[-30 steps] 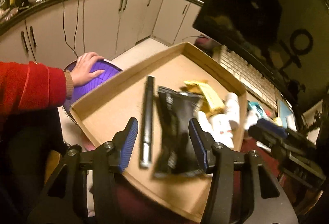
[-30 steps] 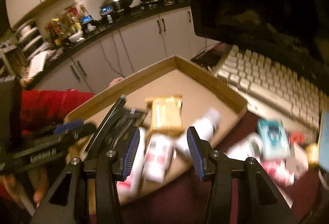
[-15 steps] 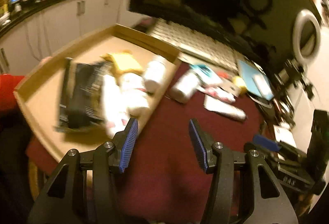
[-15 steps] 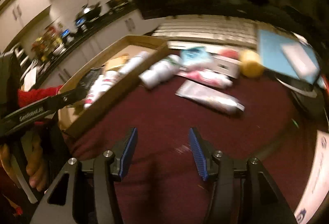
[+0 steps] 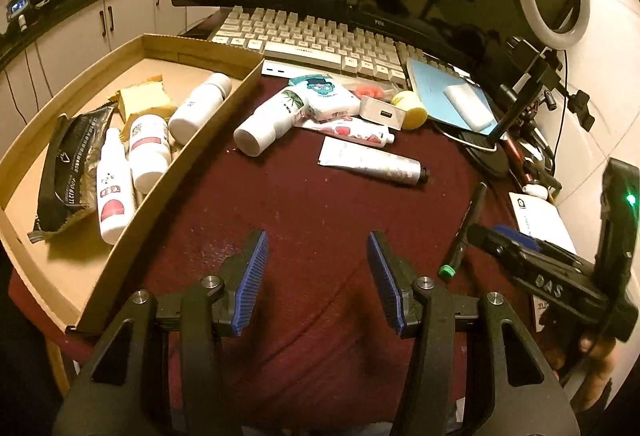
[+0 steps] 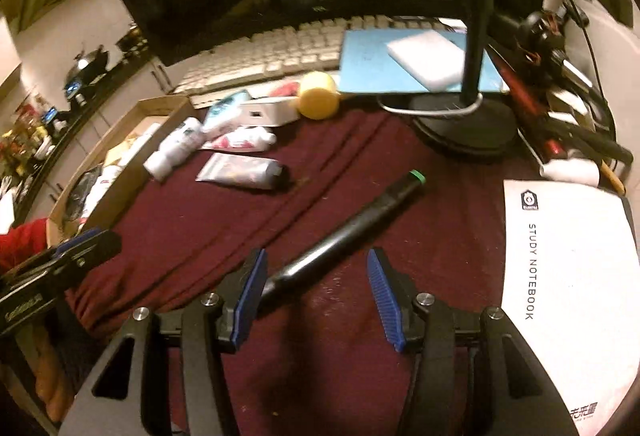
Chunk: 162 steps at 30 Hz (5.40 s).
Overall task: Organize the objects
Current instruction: 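Grasp the white hand cream tube with the left tool while the right tool grasps the green-capped marker, then carry the cream tube and marker over the cardboard tray with both tools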
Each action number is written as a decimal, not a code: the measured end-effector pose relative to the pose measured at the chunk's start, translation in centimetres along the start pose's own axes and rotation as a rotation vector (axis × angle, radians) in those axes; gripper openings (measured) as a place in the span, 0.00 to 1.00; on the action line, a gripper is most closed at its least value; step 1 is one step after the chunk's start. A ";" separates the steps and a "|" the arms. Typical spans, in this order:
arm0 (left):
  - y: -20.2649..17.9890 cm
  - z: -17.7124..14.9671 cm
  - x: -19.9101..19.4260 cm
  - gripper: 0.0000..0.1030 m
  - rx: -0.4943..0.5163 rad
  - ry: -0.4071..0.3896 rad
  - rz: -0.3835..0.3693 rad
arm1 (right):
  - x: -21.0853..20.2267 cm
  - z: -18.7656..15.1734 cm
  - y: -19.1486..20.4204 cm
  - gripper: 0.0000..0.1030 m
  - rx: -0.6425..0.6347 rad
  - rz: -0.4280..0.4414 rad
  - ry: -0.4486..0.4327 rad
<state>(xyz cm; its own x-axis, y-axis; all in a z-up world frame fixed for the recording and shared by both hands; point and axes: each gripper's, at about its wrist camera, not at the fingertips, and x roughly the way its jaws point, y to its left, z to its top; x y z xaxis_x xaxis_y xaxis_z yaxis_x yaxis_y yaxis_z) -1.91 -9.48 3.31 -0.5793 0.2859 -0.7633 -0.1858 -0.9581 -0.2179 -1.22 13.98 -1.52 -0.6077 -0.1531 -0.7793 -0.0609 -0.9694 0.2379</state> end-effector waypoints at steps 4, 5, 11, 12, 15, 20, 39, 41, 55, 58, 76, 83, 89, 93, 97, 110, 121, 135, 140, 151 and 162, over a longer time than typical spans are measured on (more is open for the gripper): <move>0.1 0.0 0.3 0.49 -0.011 0.007 -0.002 | 0.9 0.6 -0.6 0.51 0.049 -0.018 0.011; 0.1 0.0 0.3 0.49 -0.012 0.007 0.000 | 1.1 0.8 -0.6 0.51 0.059 -0.035 0.006; 0.1 -0.2 0.6 0.49 -0.009 0.013 -0.002 | 2.5 1.1 0.3 0.51 0.019 -0.152 -0.013; 0.2 -0.1 0.6 0.49 -0.014 0.011 -0.004 | 2.5 0.9 0.5 0.51 0.008 -0.159 -0.022; 0.4 0.2 0.7 0.49 -0.032 -0.002 -0.019 | 2.4 0.4 1.1 0.48 -0.025 -0.179 -0.037; -0.2 0.8 1.0 0.49 -0.009 -0.009 -0.019 | 2.0 -0.1 1.1 0.13 -0.035 -0.168 -0.039; -5.8 7.4 9.4 0.49 -0.140 0.194 -0.011 | 0.5 -1.1 -1.9 0.13 -0.019 -0.100 -0.047; -6.5 7.9 10.6 0.49 -0.146 0.220 0.045 | 0.4 -1.1 -1.9 0.13 -0.031 -0.099 -0.053; -6.1 5.8 10.8 0.52 0.004 0.263 0.244 | 0.2 -1.3 -1.9 0.13 -0.034 -0.066 -0.062; -5.5 4.4 9.6 0.53 0.038 0.259 0.252 | 0.2 -1.3 -1.8 0.13 -0.040 -0.057 -0.058; -3.9 1.0 6.5 0.27 0.123 0.117 0.180 | 0.7 -1.2 -1.0 0.14 -0.100 -0.097 -0.039; -2.2 -0.1 5.2 0.28 0.083 0.079 0.154 | 0.7 -1.4 -0.7 0.13 -0.122 -0.110 -0.056; -2.1 -0.3 5.2 0.27 0.090 0.047 0.156 | 0.7 -1.5 -0.1 0.13 -0.111 -0.035 -0.038; -1.0 -0.8 3.9 0.27 0.034 0.039 0.082 | 0.7 -1.4 0.0 0.13 -0.069 0.069 -0.010; -0.3 -1.3 2.9 0.27 -0.003 0.013 0.069 | 0.8 -1.6 1.2 0.13 -0.075 0.121 -0.002; 0.9 -1.6 3.1 0.27 -0.039 0.062 0.021 | 1.9 -1.7 4.8 0.13 -0.126 0.149 0.049; 0.9 -1.5 1.0 0.27 -0.023 -0.033 0.034 | 1.4 -1.3 5.0 0.13 -0.127 0.156 0.036; 4.1 0.9 -3.6 0.27 -0.134 -0.140 0.035 | 0.3 0.8 10.2 0.13 -0.209 0.264 -0.008; 6.9 2.0 -4.6 0.27 -0.191 -0.165 0.029 | 0.1 2.2 12.6 0.13 -0.241 0.309 -0.014; 12.7 5.9 -5.2 0.27 -0.284 -0.181 0.083 | 2.8 6.2 18.0 0.13 -0.310 0.326 0.022; 18.4 10.3 -1.8 0.27 -0.319 -0.087 0.137 | 7.6 10.9 22.0 0.13 -0.376 0.321 0.052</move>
<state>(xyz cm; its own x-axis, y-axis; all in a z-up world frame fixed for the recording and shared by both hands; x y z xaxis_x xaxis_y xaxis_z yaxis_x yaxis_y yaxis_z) -12.49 -27.42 6.95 -0.6495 0.1417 -0.7471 0.1478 -0.9402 -0.3068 -15.81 -6.44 4.15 -0.5081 -0.4557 -0.7308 0.4185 -0.8723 0.2529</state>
